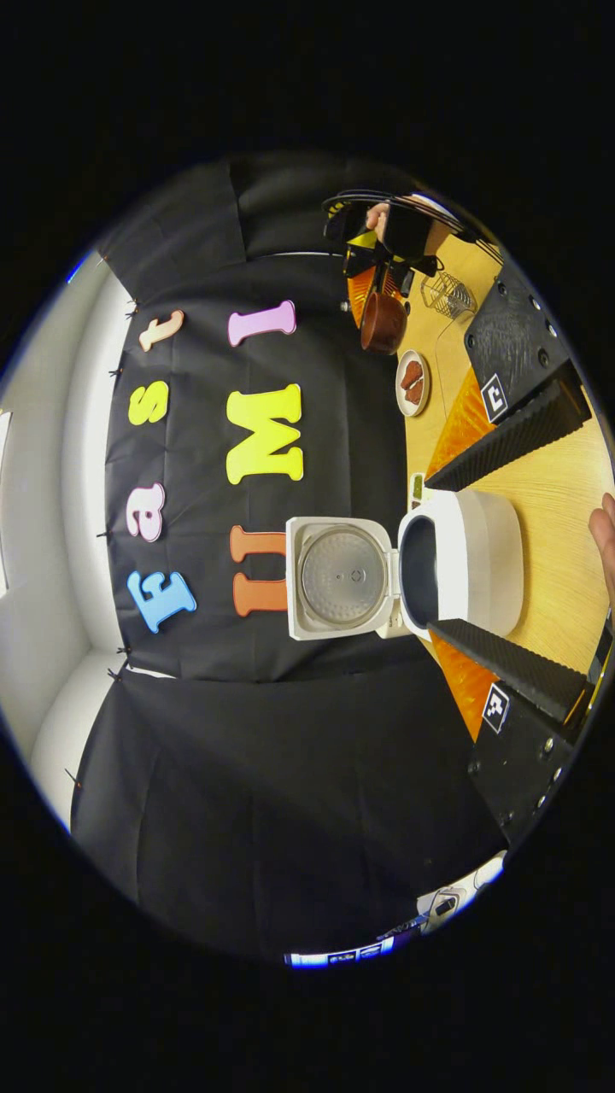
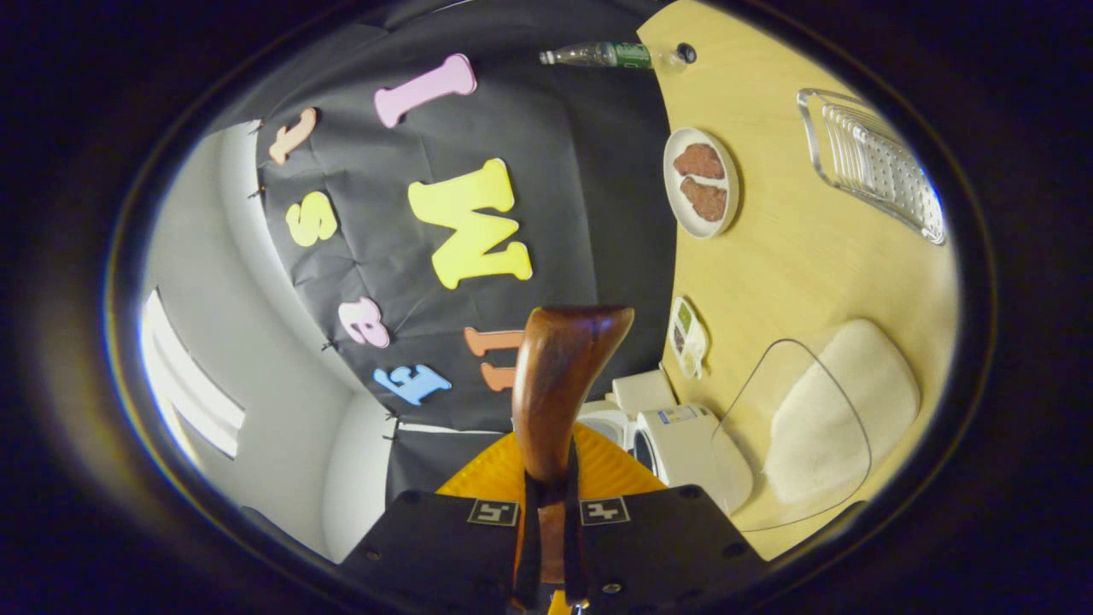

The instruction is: Close the left gripper, press the button to open the rice cooker; take a wooden spoon from the chopstick holder with the right hand, scoop a spoonful of rice and pour it into the rice cooker, then put the wooden spoon back into the chopstick holder.

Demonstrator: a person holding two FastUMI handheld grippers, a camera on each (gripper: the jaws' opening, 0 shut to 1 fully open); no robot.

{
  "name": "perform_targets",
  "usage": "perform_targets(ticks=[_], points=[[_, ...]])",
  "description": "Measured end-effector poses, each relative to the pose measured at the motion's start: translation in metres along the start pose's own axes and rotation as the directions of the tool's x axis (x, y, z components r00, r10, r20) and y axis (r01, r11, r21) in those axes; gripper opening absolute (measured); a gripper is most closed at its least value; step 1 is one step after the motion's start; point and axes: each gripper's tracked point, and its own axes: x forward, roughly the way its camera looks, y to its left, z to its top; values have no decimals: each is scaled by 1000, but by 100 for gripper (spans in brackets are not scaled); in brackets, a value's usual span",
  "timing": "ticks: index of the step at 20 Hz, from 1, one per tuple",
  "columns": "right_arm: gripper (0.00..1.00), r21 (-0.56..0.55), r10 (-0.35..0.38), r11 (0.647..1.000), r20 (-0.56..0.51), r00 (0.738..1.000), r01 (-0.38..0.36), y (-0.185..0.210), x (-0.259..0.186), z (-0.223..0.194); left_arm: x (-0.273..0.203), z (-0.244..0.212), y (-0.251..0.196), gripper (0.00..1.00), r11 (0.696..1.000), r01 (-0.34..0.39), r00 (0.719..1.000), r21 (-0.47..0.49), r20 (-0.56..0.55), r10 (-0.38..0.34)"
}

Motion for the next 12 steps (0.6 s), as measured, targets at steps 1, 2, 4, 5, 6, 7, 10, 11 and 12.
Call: perform_targets(ticks=[1, 2, 4, 5, 6, 7, 10, 11, 12], points=[[14, -31, -11, 999, 5, 1000, 11, 1, 4, -4, -2, -2, 4, 95, 1000, -3, 1000, -6, -2, 3], [13, -53, -17, 998, 6, 1000, 18, 4, 9, -9, -4, -3, 7, 95, 1000, -1, 1000, -12, -6, 1], [13, -71, -27, 997, -2, 1000, 26, 9, 18, -20, -12, -6, 11, 95, 999, 16, 1000, -38, -10, -16], [14, -71, -32, 997, -3, 999, 32, 10, 24, -23, -15, -6, 12, 95, 998, 33, 999, -56, -9, -33], [14, -77, -41, 996, -7, 999, 40, 11, 30, -27, -20, -5, 13, 95, 996, 50, 999, -71, -6, -51], [14, -97, -62, 993, -18, 998, 60, 9, 37, -34, -25, -4, 15, 95, 995, 66, 998, -80, -2, -66], [14, -158, -98, 983, -10, 995, 95, 11, 61, -45, -34, -3, 35, 95, 996, 50, 999, -78, 4, -50], [15, -178, -102, 979, -7, 995, 99, 14, 69, -51, -37, -4, 41, 95, 997, 38, 999, -71, -2, -38], [15, -200, -108, 974, -4, 994, 105, 15, 81, -56, -41, -5, 49, 95, 998, 27, 1000, -61, -8, -27]])
